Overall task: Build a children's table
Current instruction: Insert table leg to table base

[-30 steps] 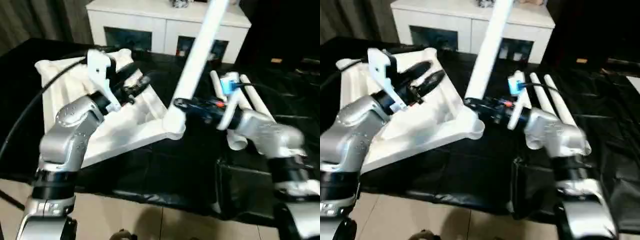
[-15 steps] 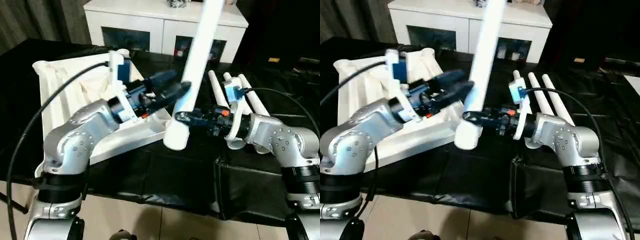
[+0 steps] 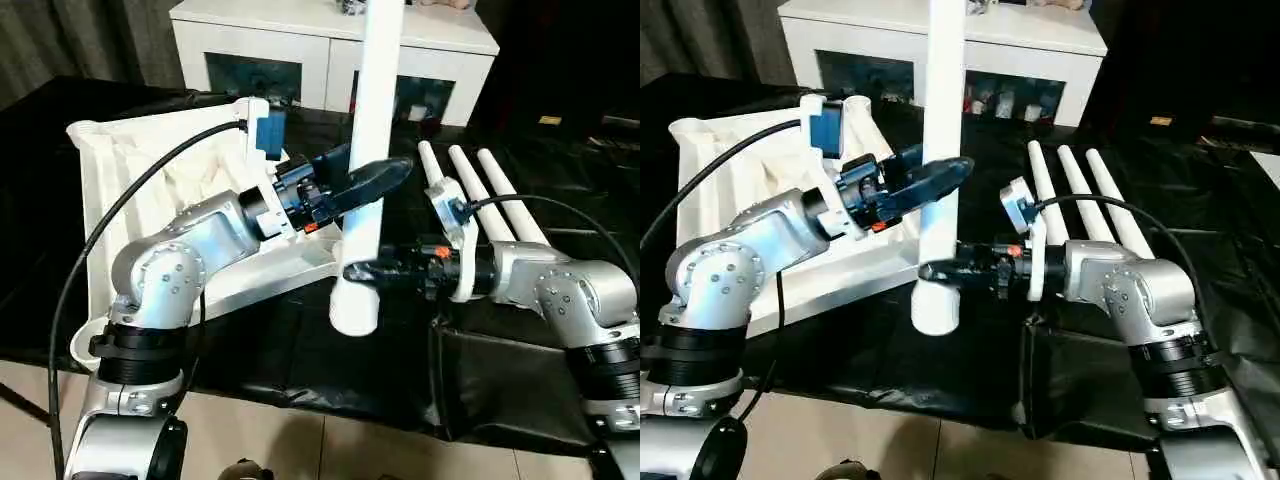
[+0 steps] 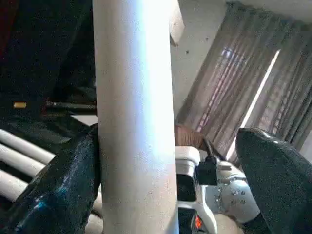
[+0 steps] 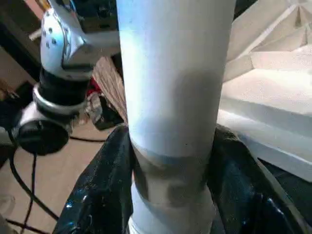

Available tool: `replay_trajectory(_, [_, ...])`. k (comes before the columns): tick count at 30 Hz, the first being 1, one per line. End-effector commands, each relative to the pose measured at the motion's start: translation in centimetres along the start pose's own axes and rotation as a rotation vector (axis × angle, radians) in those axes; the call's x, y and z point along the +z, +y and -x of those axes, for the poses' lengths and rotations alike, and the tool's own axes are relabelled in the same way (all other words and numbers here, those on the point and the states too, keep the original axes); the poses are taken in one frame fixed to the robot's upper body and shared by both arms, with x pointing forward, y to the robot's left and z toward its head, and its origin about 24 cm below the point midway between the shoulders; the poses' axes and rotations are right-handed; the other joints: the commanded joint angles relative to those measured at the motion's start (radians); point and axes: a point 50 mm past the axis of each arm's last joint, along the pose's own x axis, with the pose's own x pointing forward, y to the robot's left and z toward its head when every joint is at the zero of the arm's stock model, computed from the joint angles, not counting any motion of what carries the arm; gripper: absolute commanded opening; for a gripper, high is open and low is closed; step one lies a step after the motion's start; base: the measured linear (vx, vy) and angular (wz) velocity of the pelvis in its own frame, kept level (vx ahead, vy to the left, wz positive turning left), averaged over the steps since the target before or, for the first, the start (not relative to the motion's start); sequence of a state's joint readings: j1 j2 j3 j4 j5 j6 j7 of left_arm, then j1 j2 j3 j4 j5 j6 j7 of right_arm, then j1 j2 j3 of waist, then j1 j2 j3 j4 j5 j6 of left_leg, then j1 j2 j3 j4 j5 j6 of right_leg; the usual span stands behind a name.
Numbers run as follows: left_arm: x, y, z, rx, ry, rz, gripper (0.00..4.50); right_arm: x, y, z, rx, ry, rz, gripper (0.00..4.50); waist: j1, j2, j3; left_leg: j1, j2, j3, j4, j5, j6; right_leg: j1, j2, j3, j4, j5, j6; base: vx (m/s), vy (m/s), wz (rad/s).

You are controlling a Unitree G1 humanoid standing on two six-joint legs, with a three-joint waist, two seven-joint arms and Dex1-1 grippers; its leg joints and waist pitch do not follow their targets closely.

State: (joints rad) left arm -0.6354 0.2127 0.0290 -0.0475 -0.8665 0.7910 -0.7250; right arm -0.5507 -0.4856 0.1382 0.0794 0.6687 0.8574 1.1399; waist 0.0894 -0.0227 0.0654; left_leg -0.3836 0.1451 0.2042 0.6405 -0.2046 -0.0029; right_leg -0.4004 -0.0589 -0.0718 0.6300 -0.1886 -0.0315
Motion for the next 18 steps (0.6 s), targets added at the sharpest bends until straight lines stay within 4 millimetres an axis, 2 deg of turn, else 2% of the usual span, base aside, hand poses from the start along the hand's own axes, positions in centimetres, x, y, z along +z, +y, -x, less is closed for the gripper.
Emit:
replay_trajectory(1, [-0.40, -0.02, -0.50, -0.004, 0.060, -0.022, 4.14, 0.08, 0.28, -0.09, 0.009, 0.021, 0.039, 1.84, 0.001, 0.002, -0.070, 0.025, 0.093, -0.052, -0.083, -0.142, -0.020, 0.048, -0.107, 0.065, -0.086, -0.267, -0.168, 0.000, 0.000, 0.00])
replay_trajectory(4, [-0.81, 0.36, -0.48, 0.030, 0.084, -0.026, 4.10, 0.03, 0.23, -0.19, 0.009, 0.029, 0.047, 1.84, 0.001, 0.003, -0.071, 0.025, 0.094, -0.053, -0.083, -0.139, -0.022, 0.050, -0.108, 0.066, -0.083, -0.244, -0.172, 0.000, 0.000, 0.00])
replay_trajectory(6, [-0.87, 0.48, -0.46, 0.041, 0.082, -0.024, 3.80, 0.00, 0.18, -0.22, 0.010, 0.034, 0.051, 1.84, 0.003, 0.004, -0.073, 0.025, 0.095, -0.052, -0.083, -0.131, -0.023, 0.050, -0.108, 0.066, -0.080, -0.217, -0.183, 0.000, 0.000, 0.00])
replay_trajectory(8, [-0.84, 0.63, -0.41, 0.056, 0.077, -0.028, 3.74, -0.03, 0.11, -0.25, 0.010, 0.038, 0.058, 1.84, 0.003, 0.002, -0.073, 0.024, 0.095, -0.052, -0.083, -0.128, -0.021, 0.052, -0.109, 0.066, -0.078, -0.201, -0.192, 0.000, 0.000, 0.00])
replay_trajectory(18, [-0.59, 0.94, -0.23, 0.077, 0.058, -0.030, 2.82, 0.02, -0.15, -0.51, 0.001, 0.041, 0.080, 1.84, 0.002, 0.003, -0.072, 0.025, 0.096, -0.052, -0.083, -0.139, -0.021, 0.051, -0.110, 0.066, -0.079, -0.211, -0.197, 0.000, 0.000, 0.00])
